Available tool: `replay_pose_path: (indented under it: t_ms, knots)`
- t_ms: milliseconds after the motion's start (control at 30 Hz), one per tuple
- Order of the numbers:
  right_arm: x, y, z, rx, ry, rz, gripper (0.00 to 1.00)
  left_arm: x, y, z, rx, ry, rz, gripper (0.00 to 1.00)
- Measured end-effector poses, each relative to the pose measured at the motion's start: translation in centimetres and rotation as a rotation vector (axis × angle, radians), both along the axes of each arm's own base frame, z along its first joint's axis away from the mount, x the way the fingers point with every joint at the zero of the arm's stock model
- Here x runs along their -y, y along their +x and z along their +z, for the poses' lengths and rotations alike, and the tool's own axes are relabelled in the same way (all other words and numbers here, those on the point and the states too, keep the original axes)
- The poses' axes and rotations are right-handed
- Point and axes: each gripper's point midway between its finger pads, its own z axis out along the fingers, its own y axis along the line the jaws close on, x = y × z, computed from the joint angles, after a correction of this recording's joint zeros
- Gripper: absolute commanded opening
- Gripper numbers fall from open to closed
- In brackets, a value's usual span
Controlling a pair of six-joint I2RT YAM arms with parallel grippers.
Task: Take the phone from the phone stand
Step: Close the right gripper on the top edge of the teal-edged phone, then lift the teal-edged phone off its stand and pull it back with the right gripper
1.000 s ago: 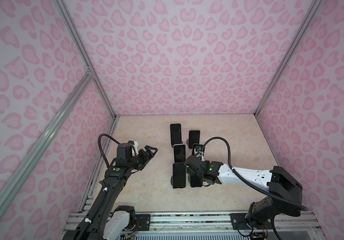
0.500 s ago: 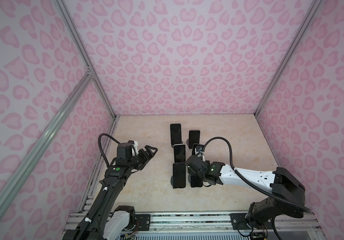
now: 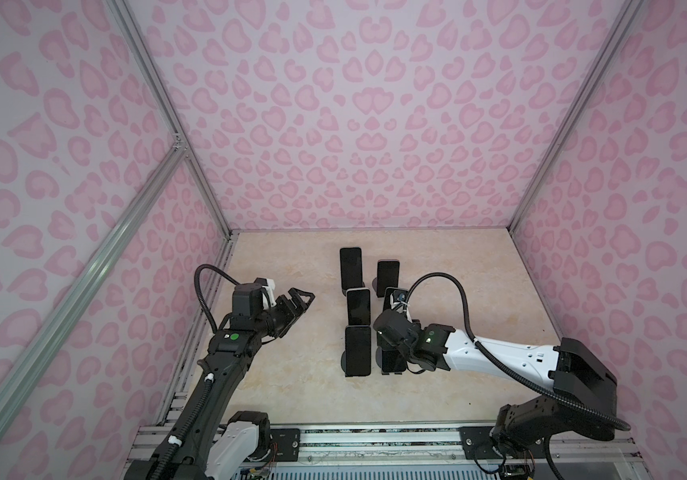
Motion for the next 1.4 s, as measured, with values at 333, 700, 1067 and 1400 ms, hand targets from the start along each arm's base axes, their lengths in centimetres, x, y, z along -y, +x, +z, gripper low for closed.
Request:
replay_pose_path:
  t_ms: [333,700,1067,1400]
  knots:
    - [0.3,-0.2,1.1,0.024,0.01,0.02,0.7,0.0,0.2,0.4,0.009,-0.001,0.0,0.97]
    - [0.9,-0.1,2.3,0.05,0.027,0.024,0.68,0.1,0.1,0.5,0.01,-0.004,-0.002,0.97]
    - [4.1,1.2,6.0,0.129,0.046,-0.008,0.67,0.7,0.4,1.6,0.022,-0.034,-0.021,0.97]
    - [11.2,3.4,5.4,0.125,0.011,-0.134,0.66,1.4,0.4,3.2,0.058,-0.051,-0.05,0.97]
